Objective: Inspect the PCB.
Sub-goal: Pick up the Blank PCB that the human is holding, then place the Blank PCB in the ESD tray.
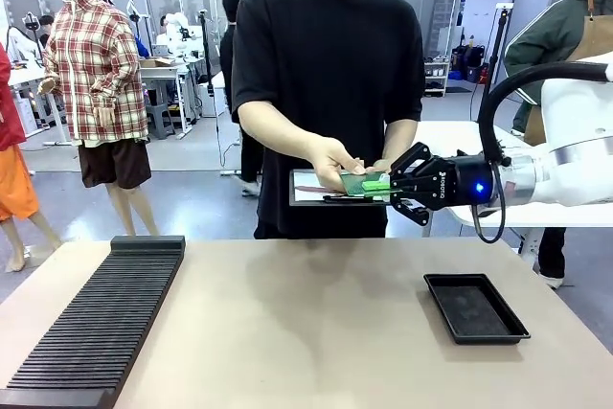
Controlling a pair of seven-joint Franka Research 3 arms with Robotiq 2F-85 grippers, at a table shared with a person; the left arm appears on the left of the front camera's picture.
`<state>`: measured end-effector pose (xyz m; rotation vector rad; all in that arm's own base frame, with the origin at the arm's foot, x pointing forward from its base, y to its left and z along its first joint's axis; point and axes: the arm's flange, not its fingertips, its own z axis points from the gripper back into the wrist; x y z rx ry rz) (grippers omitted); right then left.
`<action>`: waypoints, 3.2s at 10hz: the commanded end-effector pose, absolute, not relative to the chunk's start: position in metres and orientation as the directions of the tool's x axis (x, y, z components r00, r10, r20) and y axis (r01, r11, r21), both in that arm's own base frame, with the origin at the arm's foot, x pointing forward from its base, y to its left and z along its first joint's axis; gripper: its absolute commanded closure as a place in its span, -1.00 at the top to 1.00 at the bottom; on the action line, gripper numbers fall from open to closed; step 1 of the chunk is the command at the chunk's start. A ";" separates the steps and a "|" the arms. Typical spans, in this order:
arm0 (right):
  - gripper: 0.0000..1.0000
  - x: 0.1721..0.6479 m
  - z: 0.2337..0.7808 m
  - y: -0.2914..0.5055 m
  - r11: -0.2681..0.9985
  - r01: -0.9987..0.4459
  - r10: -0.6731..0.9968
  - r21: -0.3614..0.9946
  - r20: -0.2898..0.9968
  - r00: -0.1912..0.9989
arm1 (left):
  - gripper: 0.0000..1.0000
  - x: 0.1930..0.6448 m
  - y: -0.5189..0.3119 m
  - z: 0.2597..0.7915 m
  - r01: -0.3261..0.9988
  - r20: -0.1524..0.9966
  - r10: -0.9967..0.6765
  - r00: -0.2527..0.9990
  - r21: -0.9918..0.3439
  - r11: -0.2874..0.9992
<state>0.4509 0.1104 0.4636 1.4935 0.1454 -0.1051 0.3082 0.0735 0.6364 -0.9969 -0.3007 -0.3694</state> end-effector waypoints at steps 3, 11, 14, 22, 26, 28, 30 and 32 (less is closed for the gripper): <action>-1.00 0.451 0.467 0.112 0.077 0.153 0.023 0.985 -0.155 0.988 | 0.99 0.310 0.074 0.640 0.432 0.404 -0.169 0.899 -0.754 0.495; -1.00 0.451 0.467 0.112 0.077 0.153 0.023 0.985 -0.155 0.988 | 0.99 0.310 0.074 0.640 0.432 0.404 -0.169 0.899 -0.754 0.495; -1.00 0.451 0.467 0.112 0.077 0.153 0.023 0.985 -0.155 0.988 | 0.99 0.310 0.074 0.640 0.432 0.404 -0.169 0.899 -0.754 0.495; -1.00 0.451 0.467 0.112 0.077 0.153 0.023 0.985 -0.155 0.988 | 0.99 0.310 0.074 0.640 0.432 0.404 -0.169 0.899 -0.754 0.495; -1.00 0.451 0.467 0.112 0.077 0.153 0.023 0.985 -0.155 0.988 | 0.99 0.310 0.074 0.640 0.432 0.404 -0.169 0.899 -0.754 0.495; -1.00 0.451 0.467 0.112 0.077 0.153 0.023 0.985 -0.155 0.988 | 0.99 0.310 0.074 0.640 0.432 0.404 -0.169 0.899 -0.754 0.495; -1.00 0.451 0.467 0.112 0.077 0.153 0.023 0.985 -0.155 0.988 | 0.99 0.310 0.074 0.640 0.432 0.404 -0.169 0.899 -0.754 0.495; -1.00 0.451 0.467 0.112 0.077 0.153 0.023 0.985 -0.155 0.988 | 0.99 0.310 0.074 0.640 0.432 0.404 -0.169 0.899 -0.754 0.495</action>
